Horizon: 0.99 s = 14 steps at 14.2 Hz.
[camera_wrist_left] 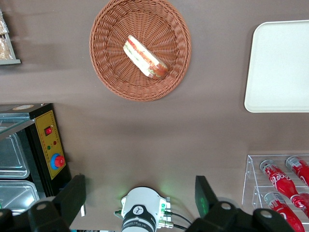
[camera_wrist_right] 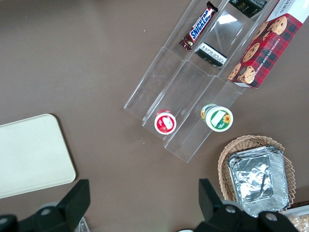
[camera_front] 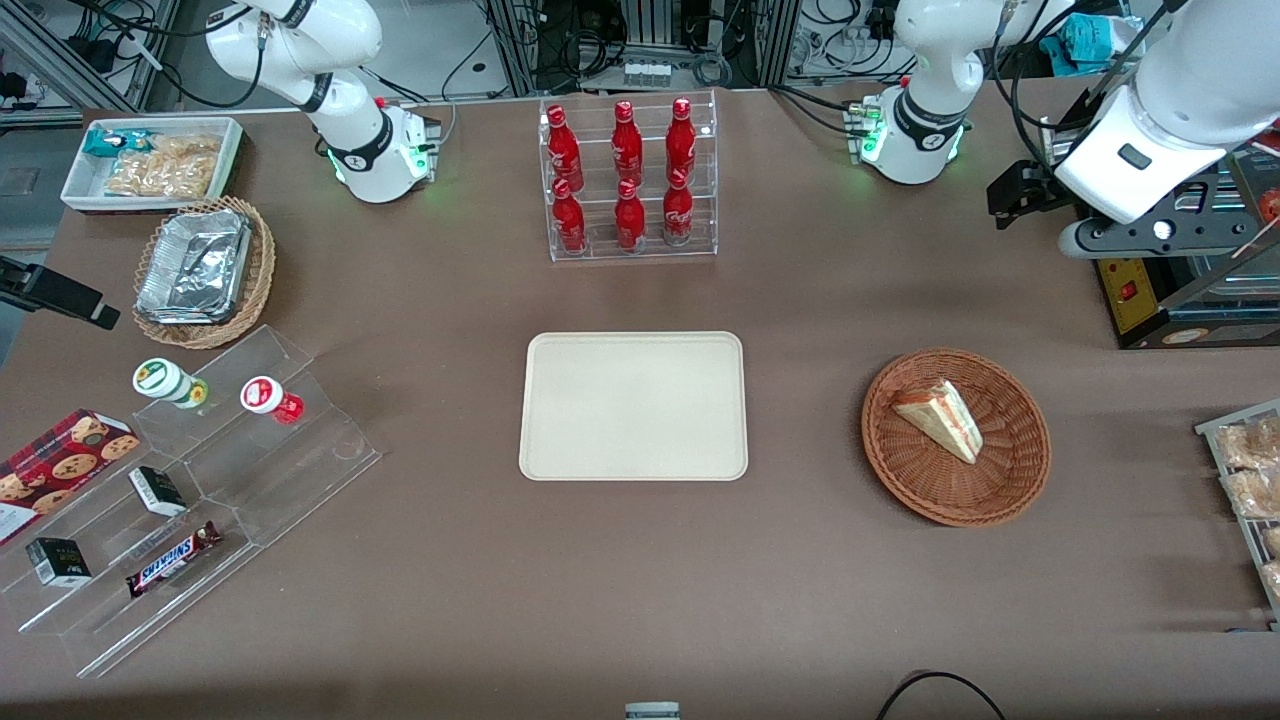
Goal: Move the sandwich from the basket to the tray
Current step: 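Lower the open left gripper over the sandwich wedge in the wicker basket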
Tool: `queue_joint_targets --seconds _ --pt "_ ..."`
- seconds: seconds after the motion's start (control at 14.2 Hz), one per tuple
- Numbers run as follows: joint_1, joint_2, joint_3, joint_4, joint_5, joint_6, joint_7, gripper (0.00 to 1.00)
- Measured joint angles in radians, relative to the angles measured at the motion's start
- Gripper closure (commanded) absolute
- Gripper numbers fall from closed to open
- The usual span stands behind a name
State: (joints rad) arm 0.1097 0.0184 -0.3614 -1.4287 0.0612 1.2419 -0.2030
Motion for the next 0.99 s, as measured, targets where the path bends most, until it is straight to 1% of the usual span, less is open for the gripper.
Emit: queue_joint_targets --seconds 0.35,0.49,0.64,0.85,0.99 --pt "0.001 0.006 0.008 -0.027 0.001 0.001 0.001 0.00" --pt "0.002 0.026 0.052 -0.086 0.000 0.035 0.001 0.00" --pt "0.009 0.054 0.095 -0.190 0.000 0.156 -0.013 0.00" --pt "0.014 0.081 0.110 -0.417 0.000 0.418 -0.201 0.00" --pt "0.013 0.086 0.126 -0.564 0.000 0.595 -0.256 0.00"
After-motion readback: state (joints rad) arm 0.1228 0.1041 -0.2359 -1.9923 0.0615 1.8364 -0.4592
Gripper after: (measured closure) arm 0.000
